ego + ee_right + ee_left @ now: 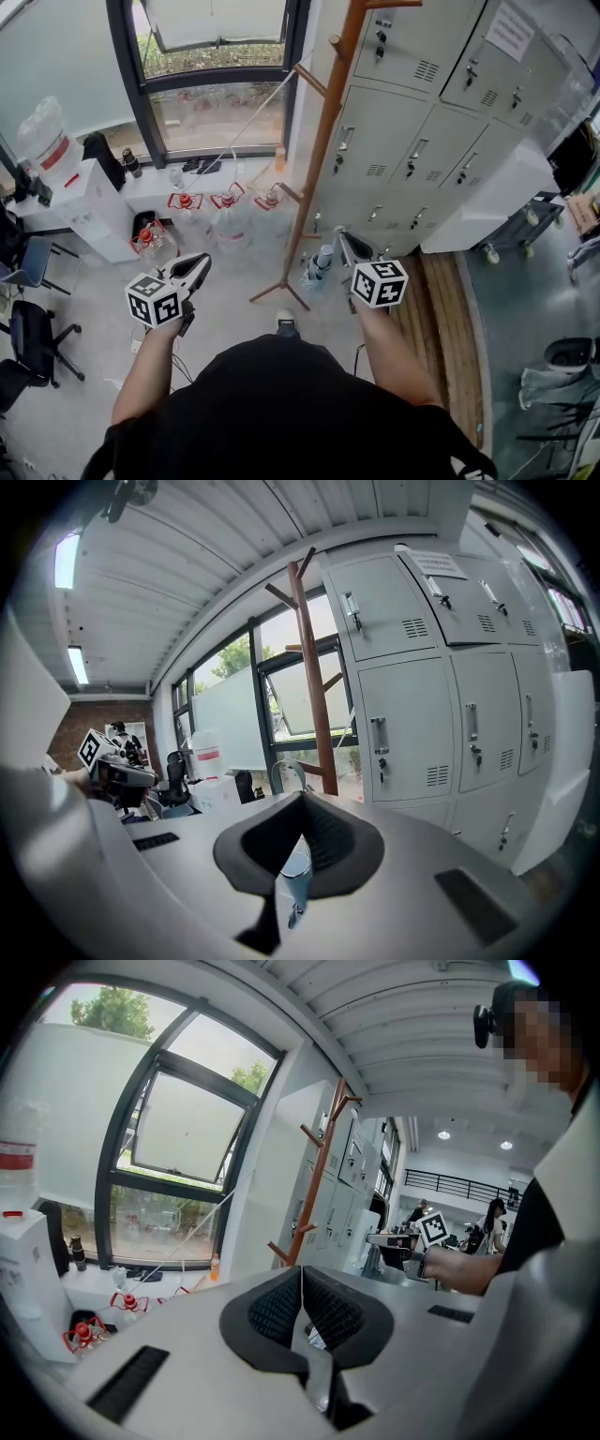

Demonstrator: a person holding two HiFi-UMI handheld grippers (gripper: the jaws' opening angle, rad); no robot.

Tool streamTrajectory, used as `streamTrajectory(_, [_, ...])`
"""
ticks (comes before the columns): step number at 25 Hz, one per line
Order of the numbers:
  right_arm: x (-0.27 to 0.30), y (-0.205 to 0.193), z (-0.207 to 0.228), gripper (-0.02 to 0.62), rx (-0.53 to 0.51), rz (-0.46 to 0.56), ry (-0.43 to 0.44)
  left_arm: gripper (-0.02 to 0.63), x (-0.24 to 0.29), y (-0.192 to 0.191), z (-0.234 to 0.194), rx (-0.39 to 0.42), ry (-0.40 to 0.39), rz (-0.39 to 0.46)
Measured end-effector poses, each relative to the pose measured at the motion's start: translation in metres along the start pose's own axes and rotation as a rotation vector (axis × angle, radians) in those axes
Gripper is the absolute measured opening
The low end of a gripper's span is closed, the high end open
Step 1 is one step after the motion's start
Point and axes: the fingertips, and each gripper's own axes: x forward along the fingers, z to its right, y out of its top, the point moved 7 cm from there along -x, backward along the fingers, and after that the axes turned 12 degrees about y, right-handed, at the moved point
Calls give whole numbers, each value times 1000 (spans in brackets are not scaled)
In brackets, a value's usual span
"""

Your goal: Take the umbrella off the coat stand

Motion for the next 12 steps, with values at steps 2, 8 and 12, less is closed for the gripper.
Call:
streamTrajectory(2, [1,0,1,14,1,1,6,25,1,0,2,1,-1,2])
streamTrajectory(8, [4,2,1,14,-3,3,10,25,0,0,0,-2,8,10])
streamTrajectory(12, [5,3,0,14,-8,4,12,25,-1,-1,-1,-6,11,11])
